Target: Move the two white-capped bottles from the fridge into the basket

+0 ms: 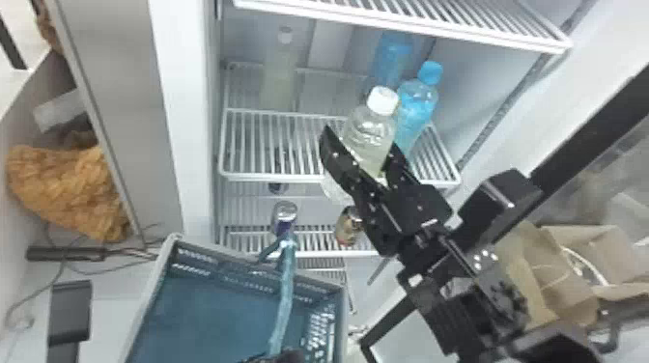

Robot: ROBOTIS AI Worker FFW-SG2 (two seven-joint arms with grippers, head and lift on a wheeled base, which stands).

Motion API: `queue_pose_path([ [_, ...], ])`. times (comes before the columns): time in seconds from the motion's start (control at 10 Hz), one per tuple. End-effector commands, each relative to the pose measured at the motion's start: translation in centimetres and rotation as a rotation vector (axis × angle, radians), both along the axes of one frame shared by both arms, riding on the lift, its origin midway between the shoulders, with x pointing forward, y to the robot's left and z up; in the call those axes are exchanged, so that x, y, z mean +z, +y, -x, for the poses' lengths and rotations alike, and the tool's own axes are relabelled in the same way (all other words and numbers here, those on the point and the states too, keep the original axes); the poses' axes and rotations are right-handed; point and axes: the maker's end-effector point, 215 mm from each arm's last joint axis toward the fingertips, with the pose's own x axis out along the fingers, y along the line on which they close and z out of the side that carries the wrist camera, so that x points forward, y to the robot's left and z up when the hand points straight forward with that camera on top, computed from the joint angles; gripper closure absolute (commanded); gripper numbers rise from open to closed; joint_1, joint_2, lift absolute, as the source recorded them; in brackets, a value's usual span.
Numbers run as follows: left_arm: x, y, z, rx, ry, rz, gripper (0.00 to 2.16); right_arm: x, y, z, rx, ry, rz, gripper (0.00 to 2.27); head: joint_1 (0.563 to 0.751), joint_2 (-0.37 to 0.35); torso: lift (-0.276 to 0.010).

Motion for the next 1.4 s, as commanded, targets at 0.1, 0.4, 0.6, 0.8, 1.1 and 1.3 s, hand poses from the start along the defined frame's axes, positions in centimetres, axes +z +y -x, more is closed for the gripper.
queue_pose_path([
  [0.1,-0.1,0.3,-0.1,0.009,0.005,-0.001,1.19,1.3,-1.0,3.0,-0.007,0.025,-0.002,0.96,0.695,-0.301,0.000],
  [0.4,-0.3,0.5,0.1,0.014,0.011,-0.003,1.19,2.2,-1.7,5.8,-0.001,0.084,0.048,0.96,0.695,-0.325,0.000],
  [0.6,-0.4,0.5,0.1,0.011,0.013,-0.005,1.19,0.1,-1.9,7.6,0.016,0.202,0.090,0.96,0.695,-0.343,0.000],
  [0.8,-0.4,0.5,0.1,0.012,0.011,-0.007,1.19,-2.6,-2.5,8.9,0.015,0.306,0.104,0.96,0.695,-0.350,0.000],
  [1.1,-0.5,0.6,0.1,0.009,0.010,-0.014,1.19,-6.6,-2.7,10.3,0.042,0.452,0.122,0.96,0.695,-0.350,0.000],
  [1.3,-0.6,0.6,0.0,0.007,0.008,-0.017,1.19,-8.9,-2.5,10.8,0.071,0.523,0.128,0.96,0.695,-0.350,0.000],
])
